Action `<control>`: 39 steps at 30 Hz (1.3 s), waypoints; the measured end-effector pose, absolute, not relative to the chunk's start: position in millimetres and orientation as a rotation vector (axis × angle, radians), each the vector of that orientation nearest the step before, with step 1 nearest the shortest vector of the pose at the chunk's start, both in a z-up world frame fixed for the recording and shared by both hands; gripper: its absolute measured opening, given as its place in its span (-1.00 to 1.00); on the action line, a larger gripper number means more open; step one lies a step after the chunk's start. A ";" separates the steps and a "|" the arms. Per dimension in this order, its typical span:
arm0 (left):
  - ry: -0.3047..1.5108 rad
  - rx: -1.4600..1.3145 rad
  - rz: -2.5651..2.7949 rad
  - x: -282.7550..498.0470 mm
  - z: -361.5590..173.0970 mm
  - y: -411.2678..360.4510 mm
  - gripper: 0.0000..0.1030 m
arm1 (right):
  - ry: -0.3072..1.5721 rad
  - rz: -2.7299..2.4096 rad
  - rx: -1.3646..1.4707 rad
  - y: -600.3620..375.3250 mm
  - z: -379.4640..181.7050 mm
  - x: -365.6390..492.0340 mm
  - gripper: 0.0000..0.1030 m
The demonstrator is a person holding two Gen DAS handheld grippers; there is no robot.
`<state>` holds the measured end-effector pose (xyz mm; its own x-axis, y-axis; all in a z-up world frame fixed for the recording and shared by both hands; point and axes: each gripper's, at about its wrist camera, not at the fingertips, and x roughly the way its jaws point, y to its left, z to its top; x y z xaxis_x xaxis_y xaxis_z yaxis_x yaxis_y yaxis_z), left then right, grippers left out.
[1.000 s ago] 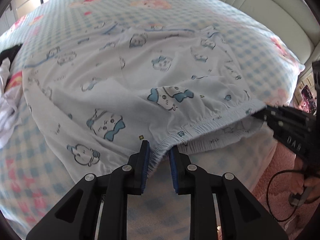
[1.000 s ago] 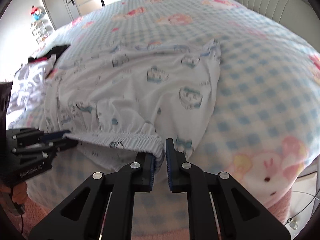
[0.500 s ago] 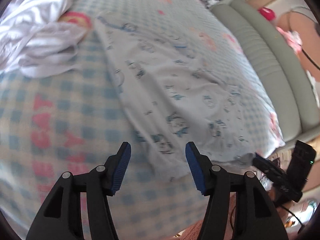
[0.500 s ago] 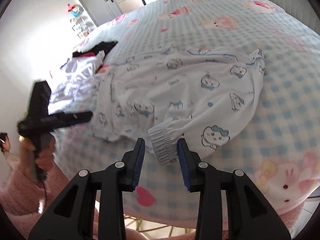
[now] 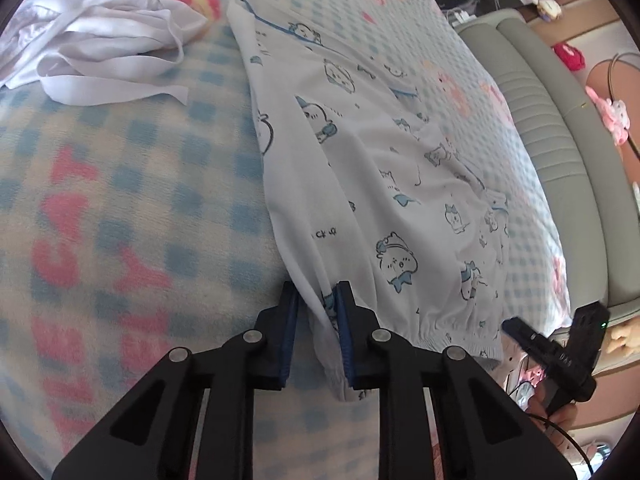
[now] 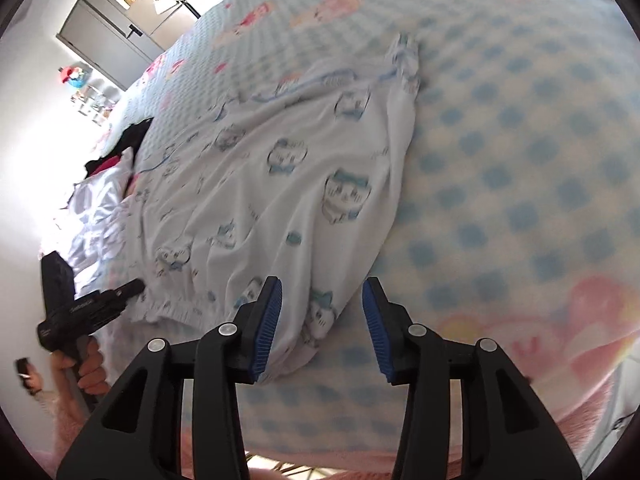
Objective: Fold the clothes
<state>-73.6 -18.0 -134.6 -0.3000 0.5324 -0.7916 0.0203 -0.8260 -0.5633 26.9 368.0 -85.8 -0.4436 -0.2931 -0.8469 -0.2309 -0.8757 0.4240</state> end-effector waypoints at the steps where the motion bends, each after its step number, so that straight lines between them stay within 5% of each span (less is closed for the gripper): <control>1: -0.703 -1.613 2.177 -74.0 -136.6 -18.2 -0.61 | -0.790 -2.498 1.644 366.9 -90.7 27.6 -0.15; 5: -0.732 -1.608 2.064 -77.4 -148.0 -6.2 -0.03 | -0.869 -2.353 1.674 355.6 -114.0 25.2 -0.03; 8: -0.686 -1.607 2.087 -76.1 -148.2 5.8 -0.22 | -0.879 -2.331 1.704 345.4 -131.7 19.4 0.06; 9: -0.680 -1.616 2.103 -75.9 -147.4 7.1 -0.44 | -0.860 -2.349 1.716 342.2 -133.9 18.6 -0.05; 12: -0.659 -1.645 2.153 -75.4 -145.2 10.9 -0.61 | -0.808 -2.419 1.709 335.9 -127.5 23.5 -0.22; 18: -0.473 -1.684 2.288 -62.5 -133.4 7.2 -0.70 | -0.653 -2.464 1.764 329.8 -127.6 30.8 -0.27; 25: -0.634 -1.608 2.257 -50.8 -131.5 -25.2 -0.60 | -0.637 -2.538 1.736 335.0 -109.8 45.3 -0.25; 29: -0.706 -1.532 2.227 -63.1 -124.0 -30.7 0.05 | -0.710 -2.571 1.670 350.6 -99.0 40.0 -0.22; 35: -0.689 -1.577 2.222 -93.9 -133.4 -21.1 0.06 | -0.798 -2.550 1.683 365.2 -108.4 10.5 -0.20; 39: -0.725 -1.583 2.204 -101.8 -146.2 -17.3 0.03 | -0.605 -2.523 1.743 351.5 -126.3 -18.6 0.28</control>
<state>-101.8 -17.3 -146.2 -0.3275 0.5392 -0.7759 0.0268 -0.8155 -0.5781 -18.6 351.5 -126.3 -0.3781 -0.2290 -0.8970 -0.2028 -0.9249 0.3216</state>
